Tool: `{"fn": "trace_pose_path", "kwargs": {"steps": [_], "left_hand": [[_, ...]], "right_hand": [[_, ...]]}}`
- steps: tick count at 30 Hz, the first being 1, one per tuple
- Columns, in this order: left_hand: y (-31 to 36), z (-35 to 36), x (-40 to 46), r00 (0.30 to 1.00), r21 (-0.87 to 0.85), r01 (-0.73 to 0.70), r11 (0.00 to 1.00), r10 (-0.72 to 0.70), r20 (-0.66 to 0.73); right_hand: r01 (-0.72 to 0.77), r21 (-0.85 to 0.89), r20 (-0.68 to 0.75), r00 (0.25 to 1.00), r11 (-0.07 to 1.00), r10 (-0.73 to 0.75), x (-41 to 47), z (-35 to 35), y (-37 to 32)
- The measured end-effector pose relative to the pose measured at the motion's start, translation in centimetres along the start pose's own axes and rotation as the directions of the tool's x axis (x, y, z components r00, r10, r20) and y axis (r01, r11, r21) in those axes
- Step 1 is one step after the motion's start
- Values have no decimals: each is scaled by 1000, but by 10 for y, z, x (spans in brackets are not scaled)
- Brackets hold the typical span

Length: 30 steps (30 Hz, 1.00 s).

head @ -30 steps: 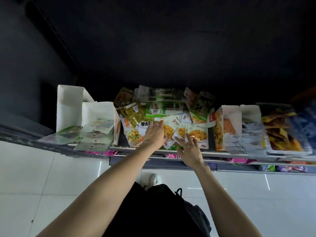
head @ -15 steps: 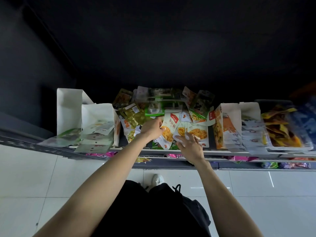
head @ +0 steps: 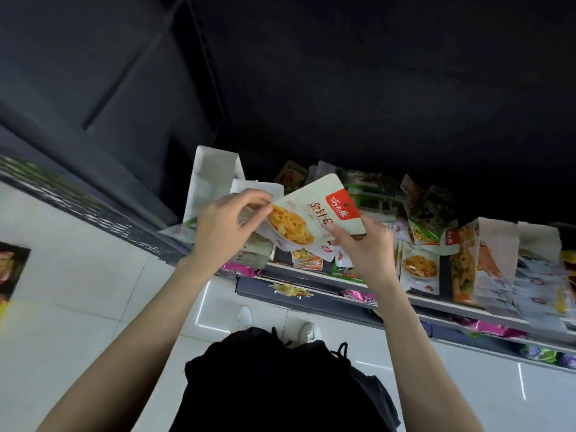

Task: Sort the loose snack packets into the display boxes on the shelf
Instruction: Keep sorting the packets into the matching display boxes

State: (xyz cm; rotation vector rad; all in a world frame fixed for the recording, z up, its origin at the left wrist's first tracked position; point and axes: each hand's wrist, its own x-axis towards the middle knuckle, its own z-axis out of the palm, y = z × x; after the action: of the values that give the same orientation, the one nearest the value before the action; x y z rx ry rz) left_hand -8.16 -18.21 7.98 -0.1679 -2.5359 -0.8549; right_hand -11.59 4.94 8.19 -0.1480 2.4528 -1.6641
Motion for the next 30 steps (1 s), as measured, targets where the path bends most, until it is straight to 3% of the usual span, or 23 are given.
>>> {"fn": "trace_pose_path", "kwargs": {"steps": [2, 4, 7, 9, 11, 14, 20, 22, 24, 26, 30], "left_hand": [[-18, -12, -7, 981, 20, 134, 991, -130, -144], [-36, -17, -16, 981, 122, 160, 980, -144, -127], [-59, -18, -32, 986, 287, 23, 958, -70, 153], [-72, -15, -38, 943, 372, -30, 928, -97, 317], [-80, -14, -39, 920, 394, -21, 919, -137, 368], [-84, -14, -36, 930, 384, -18, 923, -125, 344], [-88, -10, -39, 937, 413, -38, 910, -111, 331], [-89, -9, -40, 939, 418, -34, 908, -114, 325], [-88, -8, -41, 936, 423, -31, 906, -123, 330], [-89, -6, -41, 934, 423, -25, 906, -129, 333], [-89, -3, -42, 954, 418, -50, 907, -80, 288]], "right_hand": [[17, 48, -62, 998, 999, -14, 6, 22, -11], [25, 112, -134, 991, 993, -10, 13, 42, -17], [34, 51, -173, 985, 998, -25, 24, 70, -12], [128, -132, -157, 976, 983, -148, 32, 85, -6], [303, -345, -80, 934, 889, -349, 38, 96, -1], [496, -500, 95, 846, 709, -525, 48, 106, -4], [547, -687, 231, 788, 478, -570, 49, 106, -20], [521, -751, 286, 811, 406, -511, 46, 106, -26], [481, -819, 392, 867, 313, -307, 46, 115, -29], [496, -832, 466, 868, 249, -170, 49, 129, -24], [531, -799, 538, 841, 283, -58, 49, 143, -1]]}}
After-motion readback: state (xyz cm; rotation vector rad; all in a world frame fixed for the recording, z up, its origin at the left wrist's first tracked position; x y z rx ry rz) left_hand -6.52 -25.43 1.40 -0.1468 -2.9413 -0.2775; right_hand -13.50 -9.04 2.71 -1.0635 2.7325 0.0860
